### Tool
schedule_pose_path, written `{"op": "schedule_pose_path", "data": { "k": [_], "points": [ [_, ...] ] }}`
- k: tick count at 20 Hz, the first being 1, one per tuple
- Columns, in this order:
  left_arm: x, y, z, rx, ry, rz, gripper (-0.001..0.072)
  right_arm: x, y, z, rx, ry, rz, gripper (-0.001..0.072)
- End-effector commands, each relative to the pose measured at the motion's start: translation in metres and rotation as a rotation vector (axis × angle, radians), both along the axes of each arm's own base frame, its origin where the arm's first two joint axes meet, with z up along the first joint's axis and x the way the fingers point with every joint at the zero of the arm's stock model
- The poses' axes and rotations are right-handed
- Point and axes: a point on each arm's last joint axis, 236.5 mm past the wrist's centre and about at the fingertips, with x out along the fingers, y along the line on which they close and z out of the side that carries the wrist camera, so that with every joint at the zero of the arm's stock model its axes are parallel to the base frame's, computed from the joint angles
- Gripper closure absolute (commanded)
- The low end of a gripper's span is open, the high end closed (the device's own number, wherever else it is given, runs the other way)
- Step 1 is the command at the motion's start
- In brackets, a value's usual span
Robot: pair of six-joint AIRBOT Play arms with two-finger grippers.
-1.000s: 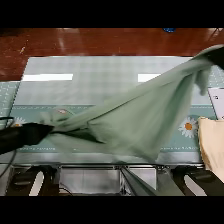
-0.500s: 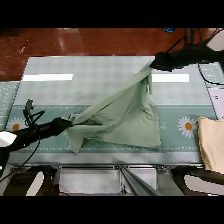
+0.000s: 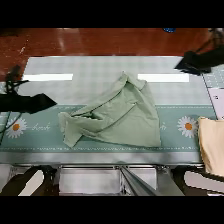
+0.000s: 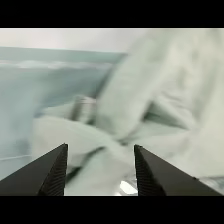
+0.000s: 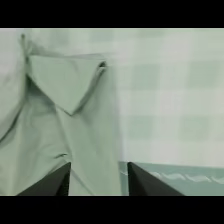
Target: Fold the shirts.
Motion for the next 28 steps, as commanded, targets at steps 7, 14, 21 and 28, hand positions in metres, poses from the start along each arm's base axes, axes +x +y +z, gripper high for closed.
{"op": "schedule_pose_path", "data": {
  "k": [7, 14, 21, 28],
  "points": [
    [-0.033, -0.02, -0.067, -0.376, 0.215, 0.201, 0.0204, -0.166, -0.018, -0.155, 0.052, 0.267, -0.195, 0.0304],
    [-0.021, -0.056, -0.077, -0.55, 0.261, 0.153, 0.0204, -0.183, 0.0, -0.167, 0.102, 0.302, -0.164, 0.0304],
    [-0.012, -0.095, -0.085, -0.526, 0.333, -0.011, 0.0646, -0.191, 0.004, -0.167, 0.108, 0.326, -0.13, 0.0304],
    [0.003, -0.097, -0.069, -0.505, 0.276, -0.057, 0.0684, -0.238, 0.033, -0.178, 0.043, 0.527, 0.061, 0.0304]
  ]
}}
